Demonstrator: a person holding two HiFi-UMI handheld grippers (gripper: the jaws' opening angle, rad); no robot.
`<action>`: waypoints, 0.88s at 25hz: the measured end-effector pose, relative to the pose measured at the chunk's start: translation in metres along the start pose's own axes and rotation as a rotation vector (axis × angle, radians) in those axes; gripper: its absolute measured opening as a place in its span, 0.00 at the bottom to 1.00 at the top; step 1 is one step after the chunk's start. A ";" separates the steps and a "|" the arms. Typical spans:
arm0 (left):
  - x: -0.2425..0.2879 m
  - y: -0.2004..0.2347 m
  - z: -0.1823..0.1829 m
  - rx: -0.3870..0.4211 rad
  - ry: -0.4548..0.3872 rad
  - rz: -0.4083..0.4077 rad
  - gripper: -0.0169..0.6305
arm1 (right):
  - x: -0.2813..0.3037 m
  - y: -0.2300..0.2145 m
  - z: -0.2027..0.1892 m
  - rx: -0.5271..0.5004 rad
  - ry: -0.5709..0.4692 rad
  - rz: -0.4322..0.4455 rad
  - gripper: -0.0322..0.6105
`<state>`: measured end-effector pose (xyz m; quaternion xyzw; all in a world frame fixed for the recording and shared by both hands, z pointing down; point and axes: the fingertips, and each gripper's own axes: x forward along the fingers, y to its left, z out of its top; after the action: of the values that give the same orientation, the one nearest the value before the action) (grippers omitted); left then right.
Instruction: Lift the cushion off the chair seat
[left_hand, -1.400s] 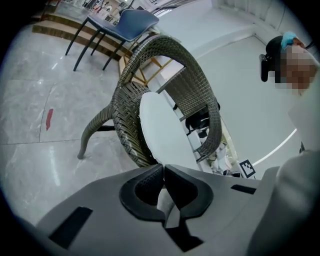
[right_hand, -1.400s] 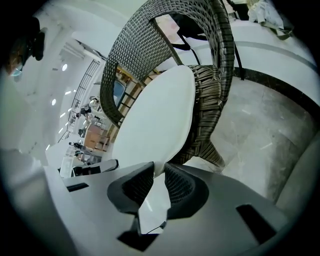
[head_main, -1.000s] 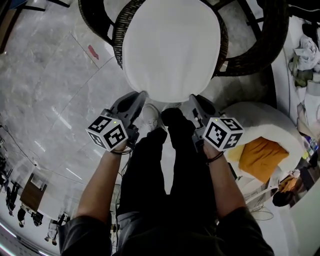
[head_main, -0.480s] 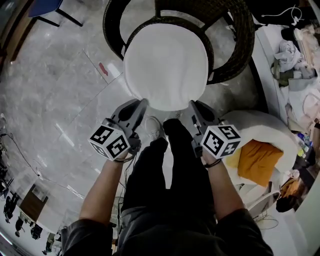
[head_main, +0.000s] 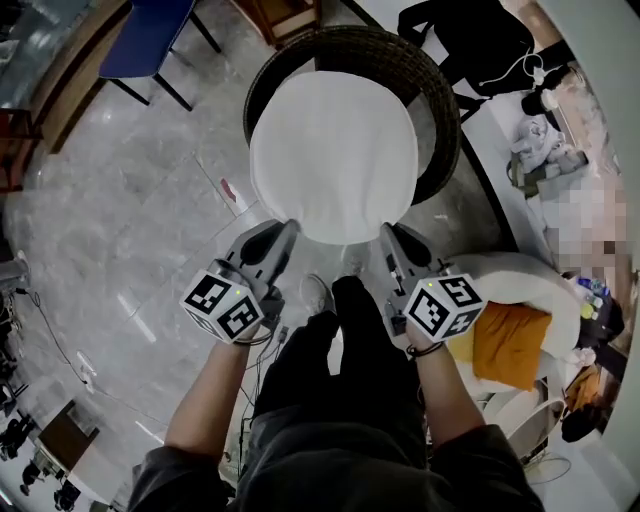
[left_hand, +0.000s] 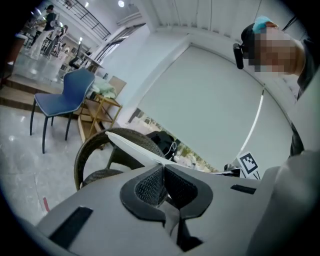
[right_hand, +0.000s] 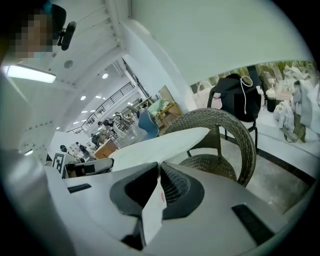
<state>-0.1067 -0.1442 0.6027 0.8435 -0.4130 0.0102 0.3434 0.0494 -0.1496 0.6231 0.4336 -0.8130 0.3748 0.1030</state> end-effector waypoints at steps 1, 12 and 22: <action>-0.003 -0.007 0.013 0.014 -0.012 -0.006 0.05 | -0.005 0.008 0.012 -0.009 -0.018 0.002 0.09; -0.029 -0.089 0.154 0.182 -0.139 -0.062 0.05 | -0.067 0.078 0.146 -0.109 -0.212 0.037 0.09; -0.059 -0.163 0.267 0.344 -0.275 -0.106 0.05 | -0.128 0.145 0.252 -0.221 -0.400 0.081 0.09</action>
<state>-0.1016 -0.1916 0.2879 0.9036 -0.4031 -0.0526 0.1349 0.0527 -0.1952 0.3085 0.4524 -0.8700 0.1939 -0.0282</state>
